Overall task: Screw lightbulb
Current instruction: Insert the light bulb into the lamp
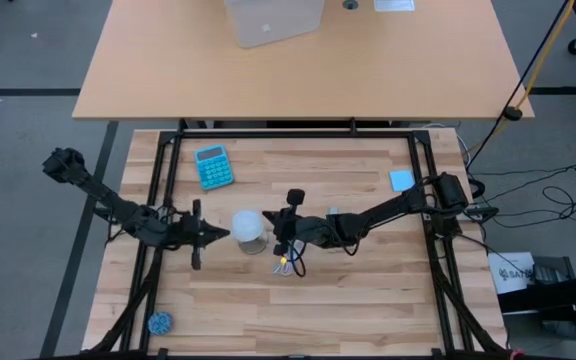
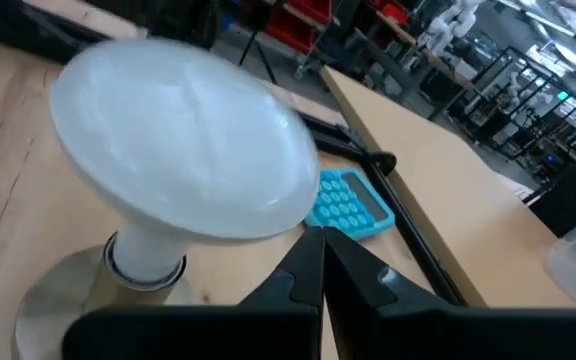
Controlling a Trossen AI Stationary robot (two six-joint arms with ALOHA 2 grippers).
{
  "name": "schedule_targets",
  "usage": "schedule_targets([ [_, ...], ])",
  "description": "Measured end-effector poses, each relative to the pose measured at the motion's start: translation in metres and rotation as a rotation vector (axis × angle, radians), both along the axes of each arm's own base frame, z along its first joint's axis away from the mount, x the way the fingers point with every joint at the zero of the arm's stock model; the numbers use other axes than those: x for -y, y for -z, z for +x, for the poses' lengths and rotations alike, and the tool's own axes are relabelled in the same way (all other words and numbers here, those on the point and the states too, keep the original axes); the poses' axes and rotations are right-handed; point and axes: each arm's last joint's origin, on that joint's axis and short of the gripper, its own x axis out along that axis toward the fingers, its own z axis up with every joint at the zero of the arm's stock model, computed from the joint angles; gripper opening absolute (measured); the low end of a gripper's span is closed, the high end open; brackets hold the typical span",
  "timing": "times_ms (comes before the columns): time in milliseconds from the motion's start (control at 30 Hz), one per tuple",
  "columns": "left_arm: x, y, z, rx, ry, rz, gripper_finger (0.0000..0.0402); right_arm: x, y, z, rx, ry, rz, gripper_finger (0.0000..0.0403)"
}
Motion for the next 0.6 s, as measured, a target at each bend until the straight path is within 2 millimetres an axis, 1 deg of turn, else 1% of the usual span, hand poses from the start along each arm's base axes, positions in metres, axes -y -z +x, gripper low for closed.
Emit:
schedule_targets([
  [267,-0.005,0.007,0.008,-0.048,-0.042,-0.028,0.0,-0.001,0.0,0.0,0.003,-0.03,0.008,0.0],
  [600,-0.013,0.009,0.01,-0.062,-0.124,-0.037,0.0,-0.014,0.001,-0.003,-0.005,-0.018,-0.005,0.0],
])
